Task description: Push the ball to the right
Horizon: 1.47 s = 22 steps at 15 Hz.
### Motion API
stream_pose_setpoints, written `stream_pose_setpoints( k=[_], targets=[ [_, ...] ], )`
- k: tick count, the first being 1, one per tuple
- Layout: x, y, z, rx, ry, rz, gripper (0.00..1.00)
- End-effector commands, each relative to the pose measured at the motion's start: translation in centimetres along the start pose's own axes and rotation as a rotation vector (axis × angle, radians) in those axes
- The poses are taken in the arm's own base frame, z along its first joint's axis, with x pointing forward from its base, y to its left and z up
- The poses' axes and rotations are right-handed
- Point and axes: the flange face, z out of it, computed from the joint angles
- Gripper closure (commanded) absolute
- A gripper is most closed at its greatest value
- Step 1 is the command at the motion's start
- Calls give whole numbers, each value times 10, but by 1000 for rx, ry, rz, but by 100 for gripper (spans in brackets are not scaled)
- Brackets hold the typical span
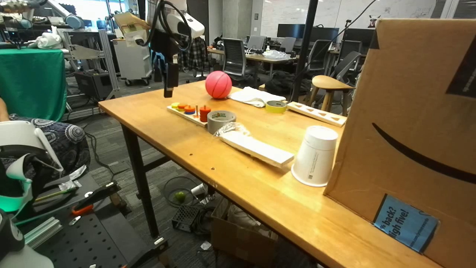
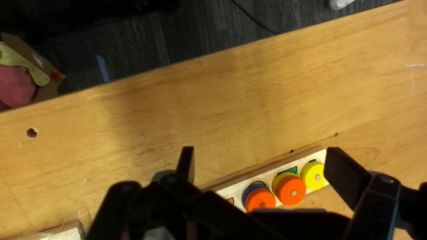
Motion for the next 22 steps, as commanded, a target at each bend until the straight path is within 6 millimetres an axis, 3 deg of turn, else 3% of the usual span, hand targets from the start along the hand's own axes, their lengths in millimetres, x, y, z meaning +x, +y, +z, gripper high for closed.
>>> stream_pose_setpoints(
  k=[1, 6, 12, 18, 22],
  targets=[
    [0, 0, 0, 0, -1, 0, 0],
    [14, -28, -9, -34, 38, -101, 0],
    [46, -82, -33, -60, 182, -261, 0],
    [82, -161, -34, -46, 234, -407, 0],
    [100, -228, -32, -20, 257, -530, 0]
  ],
)
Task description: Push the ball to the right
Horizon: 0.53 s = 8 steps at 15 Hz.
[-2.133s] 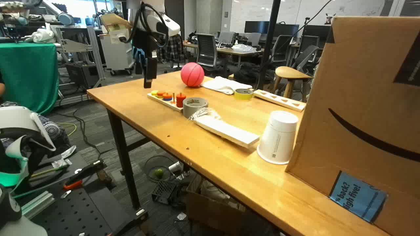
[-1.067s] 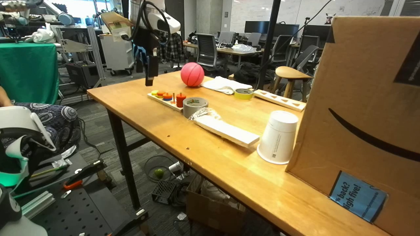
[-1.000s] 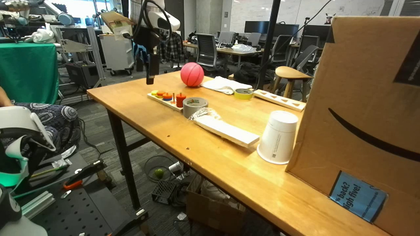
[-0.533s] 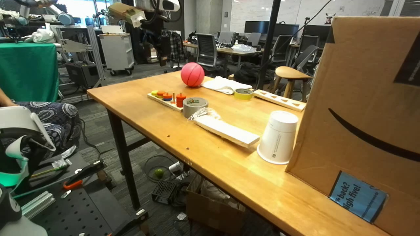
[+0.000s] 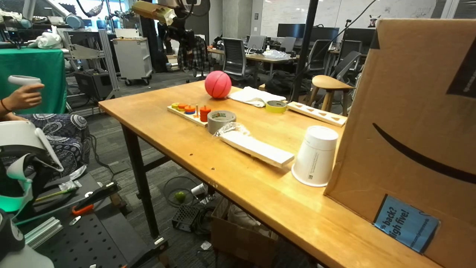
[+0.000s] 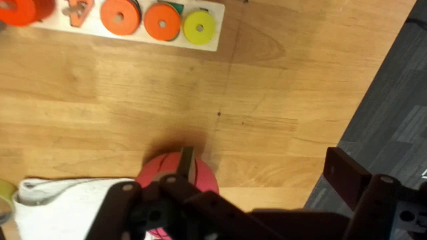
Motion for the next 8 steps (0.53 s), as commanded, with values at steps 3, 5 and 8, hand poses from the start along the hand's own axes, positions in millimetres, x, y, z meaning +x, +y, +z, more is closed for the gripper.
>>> stream_pose_setpoints(
  k=[3, 5, 8],
  targets=[
    [69, -73, 4, 73, 74, -180, 0],
    [86, -91, 8, 97, 94, -239, 0],
    [107, -104, 21, 125, 106, -303, 0]
  ],
)
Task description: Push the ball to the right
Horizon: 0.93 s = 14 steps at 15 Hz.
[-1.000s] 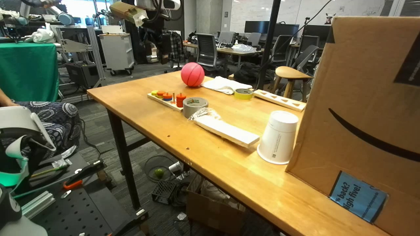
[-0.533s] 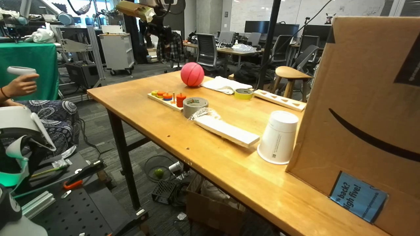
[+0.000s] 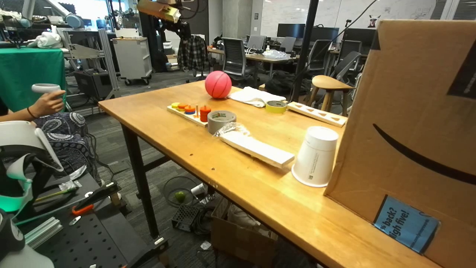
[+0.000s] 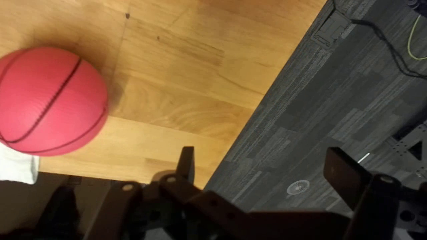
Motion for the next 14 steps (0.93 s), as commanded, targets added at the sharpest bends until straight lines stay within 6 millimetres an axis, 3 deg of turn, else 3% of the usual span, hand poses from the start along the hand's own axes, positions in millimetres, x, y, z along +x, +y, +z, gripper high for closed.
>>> stream_pose_setpoints(
  k=[1, 7, 14],
  targets=[
    [38, -3, 18, 29, 18, -81, 0],
    [63, 24, 55, 39, 0, -96, 0],
    [69, 63, 84, 78, -80, 34, 0]
  ],
)
